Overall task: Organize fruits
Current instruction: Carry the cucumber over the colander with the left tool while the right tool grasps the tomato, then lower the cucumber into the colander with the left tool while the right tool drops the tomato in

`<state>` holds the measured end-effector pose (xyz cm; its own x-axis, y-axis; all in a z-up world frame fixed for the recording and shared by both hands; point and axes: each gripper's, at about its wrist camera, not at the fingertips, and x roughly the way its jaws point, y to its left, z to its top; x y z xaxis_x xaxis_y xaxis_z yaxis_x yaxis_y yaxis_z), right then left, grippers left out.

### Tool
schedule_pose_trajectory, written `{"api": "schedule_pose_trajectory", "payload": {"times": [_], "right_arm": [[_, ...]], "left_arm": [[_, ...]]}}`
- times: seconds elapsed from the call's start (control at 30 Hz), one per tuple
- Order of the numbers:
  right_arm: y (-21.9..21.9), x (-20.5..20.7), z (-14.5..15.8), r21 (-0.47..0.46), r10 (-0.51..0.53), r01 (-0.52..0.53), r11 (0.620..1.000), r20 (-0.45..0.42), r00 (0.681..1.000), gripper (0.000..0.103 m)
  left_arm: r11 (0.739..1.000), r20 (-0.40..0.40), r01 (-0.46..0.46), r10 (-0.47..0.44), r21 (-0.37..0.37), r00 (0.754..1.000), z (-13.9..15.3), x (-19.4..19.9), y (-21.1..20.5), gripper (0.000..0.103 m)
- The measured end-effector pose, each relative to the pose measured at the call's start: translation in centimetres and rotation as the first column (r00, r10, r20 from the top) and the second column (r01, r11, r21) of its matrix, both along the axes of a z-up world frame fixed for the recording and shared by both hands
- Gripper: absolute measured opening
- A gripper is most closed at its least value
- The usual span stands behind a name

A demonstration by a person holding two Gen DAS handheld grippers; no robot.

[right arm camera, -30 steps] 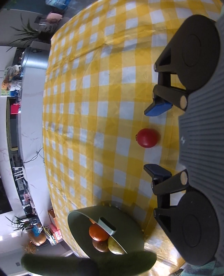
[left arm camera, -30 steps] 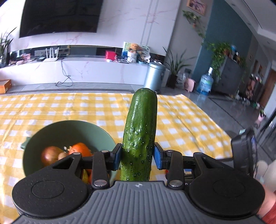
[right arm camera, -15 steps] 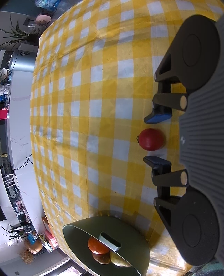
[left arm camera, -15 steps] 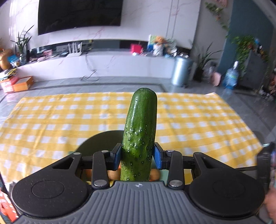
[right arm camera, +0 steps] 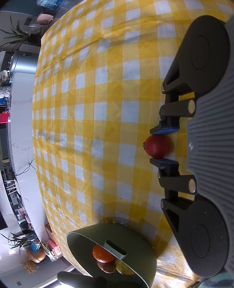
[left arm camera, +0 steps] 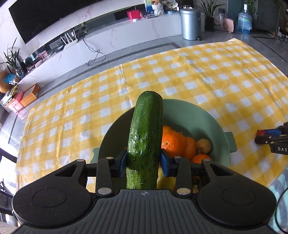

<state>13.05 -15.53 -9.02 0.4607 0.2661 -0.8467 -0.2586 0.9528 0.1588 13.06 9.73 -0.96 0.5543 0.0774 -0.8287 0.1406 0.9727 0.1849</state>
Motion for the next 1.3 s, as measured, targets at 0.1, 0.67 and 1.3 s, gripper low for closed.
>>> {"api": "schedule_pose_trajectory", "payload": {"times": [0.1,0.67,1.3], "right_arm": [[-0.1,-0.1,0.0,0.007,0.000,0.000,1.000,0.000,1.000,0.024],[-0.4,-0.6,0.8,0.035,-0.011,0.010,0.999,0.045,0.999,0.024],[4.6,-2.6,8.2,0.151,0.173,-0.219,0.964,0.270,0.947,0.024]], "left_arm": [[1.000,0.007,-0.007,0.007,0.002,1.000,-0.3,0.2,0.1,0.043],[0.992,0.095,-0.127,0.127,0.000,0.987,-2.1,0.7,1.4,0.049],[0.947,0.257,-0.236,0.289,-0.220,0.922,0.6,-4.8,2.5,0.061]]}}
